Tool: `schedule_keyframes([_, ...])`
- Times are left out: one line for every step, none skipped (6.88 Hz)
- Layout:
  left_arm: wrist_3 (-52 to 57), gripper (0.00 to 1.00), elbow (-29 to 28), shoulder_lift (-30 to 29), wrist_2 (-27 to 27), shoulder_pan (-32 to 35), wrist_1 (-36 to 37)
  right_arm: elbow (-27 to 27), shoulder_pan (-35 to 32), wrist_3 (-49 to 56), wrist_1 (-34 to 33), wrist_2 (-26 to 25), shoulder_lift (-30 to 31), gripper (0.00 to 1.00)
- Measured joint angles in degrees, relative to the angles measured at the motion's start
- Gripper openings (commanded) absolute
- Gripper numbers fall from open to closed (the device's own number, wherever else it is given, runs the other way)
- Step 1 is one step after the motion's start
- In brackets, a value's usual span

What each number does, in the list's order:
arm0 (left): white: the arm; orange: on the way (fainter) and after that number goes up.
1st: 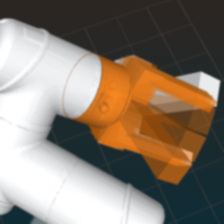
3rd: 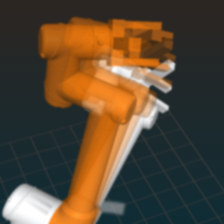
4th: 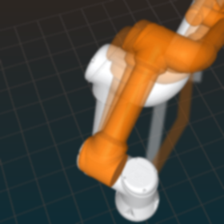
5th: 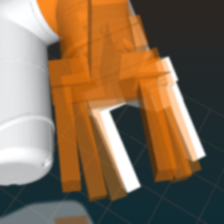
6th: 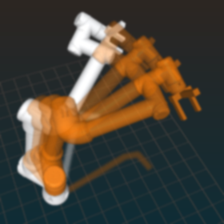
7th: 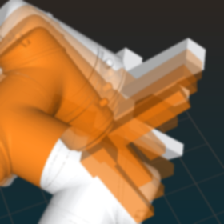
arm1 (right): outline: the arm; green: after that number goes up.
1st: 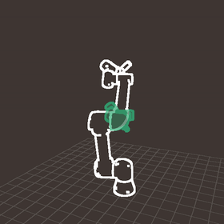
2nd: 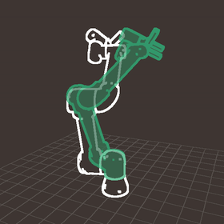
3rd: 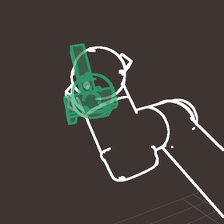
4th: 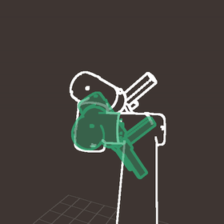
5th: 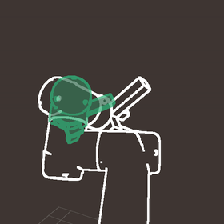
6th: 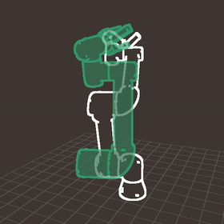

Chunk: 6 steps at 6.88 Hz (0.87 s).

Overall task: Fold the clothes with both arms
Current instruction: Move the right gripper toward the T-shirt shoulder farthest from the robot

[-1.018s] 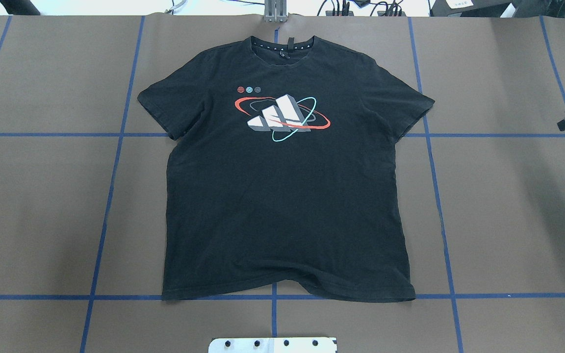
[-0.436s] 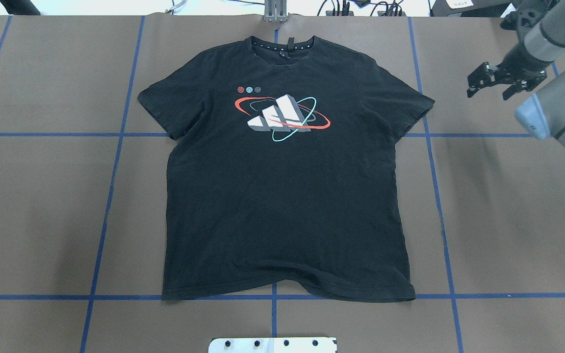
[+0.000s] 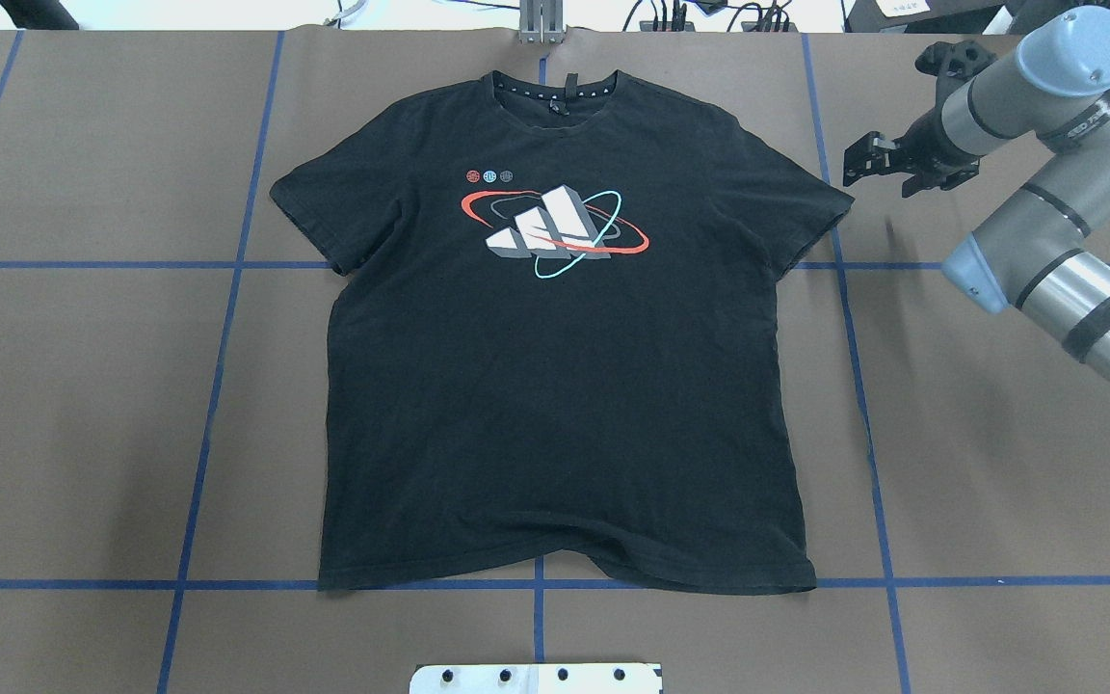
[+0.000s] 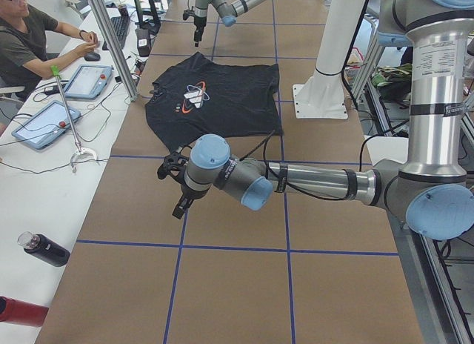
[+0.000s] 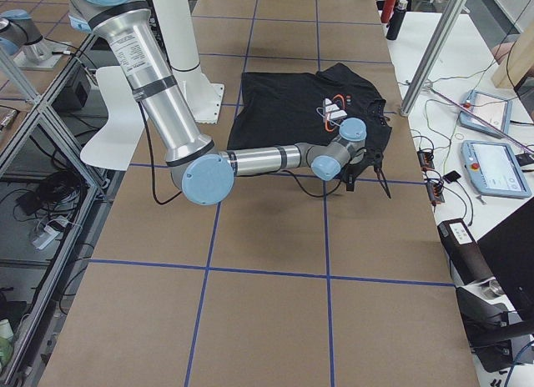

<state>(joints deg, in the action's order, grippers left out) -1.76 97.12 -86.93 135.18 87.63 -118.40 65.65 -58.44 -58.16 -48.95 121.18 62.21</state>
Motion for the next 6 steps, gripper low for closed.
schedule_keyframes([0.0, 1.0, 0.0, 0.0, 0.0, 0.0, -0.05, -1.11, 1.67, -2.91, 2.06, -2.75, -0.6, 0.82])
schedule_keyframes([0.02, 1.0, 0.0, 0.0, 0.0, 0.0, -0.07, -1.84, 2.7, -5.23, 2.77, -4.71, -1.18, 0.72])
schedule_keyframes([0.04, 1.0, 0.0, 0.0, 0.0, 0.0, -0.07, -2.4, 3.2, -6.26, 2.98, -5.88, -1.54, 0.62])
schedule_keyframes([0.04, 1.0, 0.0, 0.01, 0.0, 0.0, -0.08, -2.65, 3.4, -6.64, 3.04, -6.49, -1.68, 0.58])
schedule_keyframes([0.04, 1.0, 0.0, 0.0, 0.0, 0.0, -0.08, -2.68, 3.46, -6.8, 3.06, -6.73, -1.71, 0.44])
schedule_keyframes([0.02, 1.0, 0.01, 0.0, 0.0, 0.0, -0.08, -2.64, 3.47, -6.9, 3.07, -6.8, -1.73, 0.16])
